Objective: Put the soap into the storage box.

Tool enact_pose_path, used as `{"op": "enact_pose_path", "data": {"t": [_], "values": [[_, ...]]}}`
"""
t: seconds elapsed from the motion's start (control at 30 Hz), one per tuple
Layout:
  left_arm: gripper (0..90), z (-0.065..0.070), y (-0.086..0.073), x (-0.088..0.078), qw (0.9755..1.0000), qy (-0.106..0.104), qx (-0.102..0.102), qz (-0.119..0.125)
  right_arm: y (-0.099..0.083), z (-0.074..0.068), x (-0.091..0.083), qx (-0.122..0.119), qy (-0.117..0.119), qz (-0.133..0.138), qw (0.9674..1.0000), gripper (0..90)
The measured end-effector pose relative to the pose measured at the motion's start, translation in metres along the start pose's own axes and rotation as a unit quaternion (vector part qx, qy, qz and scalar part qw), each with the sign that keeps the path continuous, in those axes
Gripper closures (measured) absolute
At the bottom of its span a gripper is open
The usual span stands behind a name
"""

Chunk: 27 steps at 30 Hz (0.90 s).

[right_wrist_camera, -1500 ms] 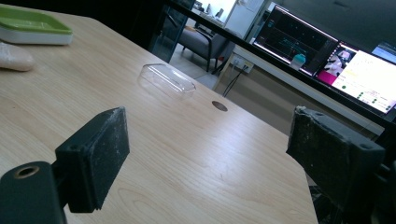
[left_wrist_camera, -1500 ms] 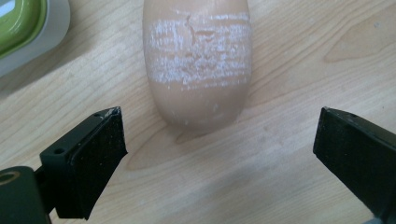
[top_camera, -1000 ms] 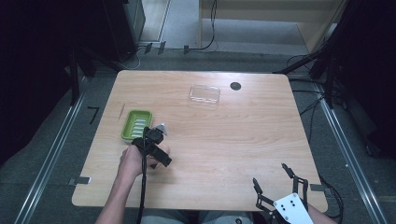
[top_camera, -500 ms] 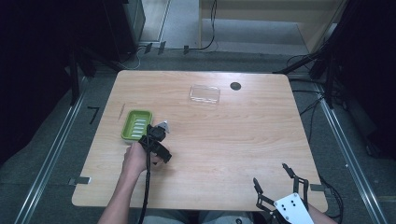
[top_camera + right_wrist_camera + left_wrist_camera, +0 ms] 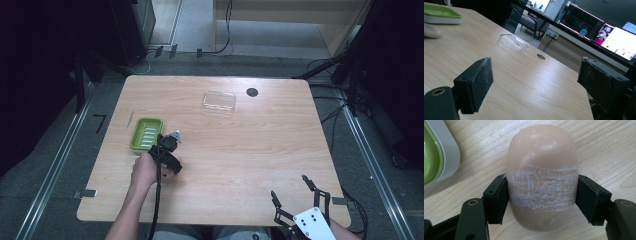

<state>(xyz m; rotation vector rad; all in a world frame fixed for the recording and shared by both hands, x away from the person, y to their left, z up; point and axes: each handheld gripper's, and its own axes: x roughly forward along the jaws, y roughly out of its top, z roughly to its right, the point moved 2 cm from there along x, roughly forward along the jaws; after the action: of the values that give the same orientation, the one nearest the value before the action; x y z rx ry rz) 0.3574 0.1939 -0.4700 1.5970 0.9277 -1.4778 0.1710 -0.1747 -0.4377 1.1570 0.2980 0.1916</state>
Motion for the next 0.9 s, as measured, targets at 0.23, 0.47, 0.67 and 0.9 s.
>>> {"op": "enact_pose_path", "data": {"t": [0.23,0.47,0.67,0.9], "values": [[32.7,0.0000,-0.0002,0.0029,1.0000,0.000,-0.002,-0.004,0.0002,-0.0005,-0.0003,0.000,0.000,-0.001,1.0000,13.1],[33.6,-0.0011,-0.0007,0.0028,1.0000,0.000,0.001,0.008,0.0001,-0.0001,-0.0002,0.000,0.000,0.000,1.0000,13.1],[33.8,-0.0044,-0.0020,0.0019,1.0000,-0.003,0.001,0.008,0.0001,-0.0001,-0.0001,0.001,0.000,0.001,1.0000,13.1],[33.8,-0.0037,-0.0056,-0.0047,0.9999,-0.006,0.009,0.008,0.0000,0.0001,-0.0002,0.002,0.000,0.000,1.0000,13.1]]}}
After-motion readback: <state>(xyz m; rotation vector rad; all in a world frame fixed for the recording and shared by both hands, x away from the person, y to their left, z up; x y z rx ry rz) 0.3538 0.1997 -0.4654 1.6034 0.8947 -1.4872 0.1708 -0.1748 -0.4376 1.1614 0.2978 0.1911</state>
